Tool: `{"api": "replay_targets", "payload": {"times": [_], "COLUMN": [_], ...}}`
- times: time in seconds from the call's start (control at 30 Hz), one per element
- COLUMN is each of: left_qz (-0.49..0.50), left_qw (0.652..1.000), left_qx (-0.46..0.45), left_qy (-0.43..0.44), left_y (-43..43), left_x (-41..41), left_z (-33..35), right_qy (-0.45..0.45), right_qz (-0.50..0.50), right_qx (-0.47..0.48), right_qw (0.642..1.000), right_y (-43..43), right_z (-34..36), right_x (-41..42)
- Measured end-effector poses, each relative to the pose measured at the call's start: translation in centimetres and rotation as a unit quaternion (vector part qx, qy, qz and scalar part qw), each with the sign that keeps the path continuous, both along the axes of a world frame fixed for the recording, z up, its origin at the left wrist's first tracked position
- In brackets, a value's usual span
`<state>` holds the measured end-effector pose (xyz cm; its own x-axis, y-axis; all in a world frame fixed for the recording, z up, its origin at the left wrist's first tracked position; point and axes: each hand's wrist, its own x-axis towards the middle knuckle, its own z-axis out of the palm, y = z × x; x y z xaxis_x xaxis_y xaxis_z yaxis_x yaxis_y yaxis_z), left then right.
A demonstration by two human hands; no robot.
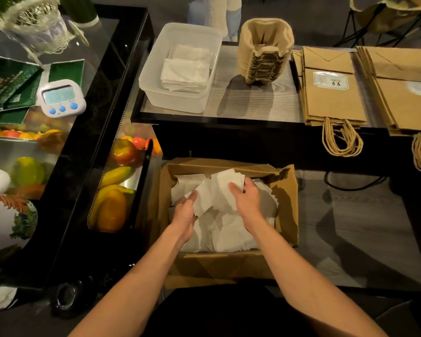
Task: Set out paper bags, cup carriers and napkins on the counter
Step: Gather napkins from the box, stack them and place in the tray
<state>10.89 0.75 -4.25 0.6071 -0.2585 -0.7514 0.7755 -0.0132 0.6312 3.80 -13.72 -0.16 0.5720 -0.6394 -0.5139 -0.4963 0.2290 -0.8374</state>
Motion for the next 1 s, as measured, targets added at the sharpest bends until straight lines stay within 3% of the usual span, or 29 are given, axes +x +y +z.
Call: {"api": "replay_targets", "payload": {"times": [0.07,0.23,0.43,0.63,0.8,1.0], "left_qz": [0.023,0.039,-0.022,-0.058,-0.162,-0.230], "left_qw": [1.000,0.999,0.996,0.994,0.983,0.968], "left_qx": [-0.004,-0.028,-0.090,-0.093,-0.025,-0.046], "left_qy": [0.013,0.025,0.015,-0.003,-0.080,-0.089], "left_y": [-0.2,-0.6,-1.2,-1.0,-0.6,0.2], "left_x": [0.2,0.5,-0.5,-0.6,-0.4,0.6], "left_z": [0.1,-0.3,1.8,1.4,1.2,2.1], "right_qy": [-0.017,-0.073,-0.012,-0.017,-0.027,-0.074], "right_qz": [-0.022,-0.062,-0.056,-0.086,-0.012,0.062], "right_qx": [0.018,0.216,0.143,0.257,0.119,0.121], "right_qw": [0.999,0.972,0.988,0.962,0.992,0.988], "right_y": [-0.3,0.1,2.3,2.5,1.9,1.5], "right_z": [0.2,1.2,0.4,0.5,0.3,1.2], "right_x": [-0.1,-0.1,0.4,0.8,0.1,0.1]}}
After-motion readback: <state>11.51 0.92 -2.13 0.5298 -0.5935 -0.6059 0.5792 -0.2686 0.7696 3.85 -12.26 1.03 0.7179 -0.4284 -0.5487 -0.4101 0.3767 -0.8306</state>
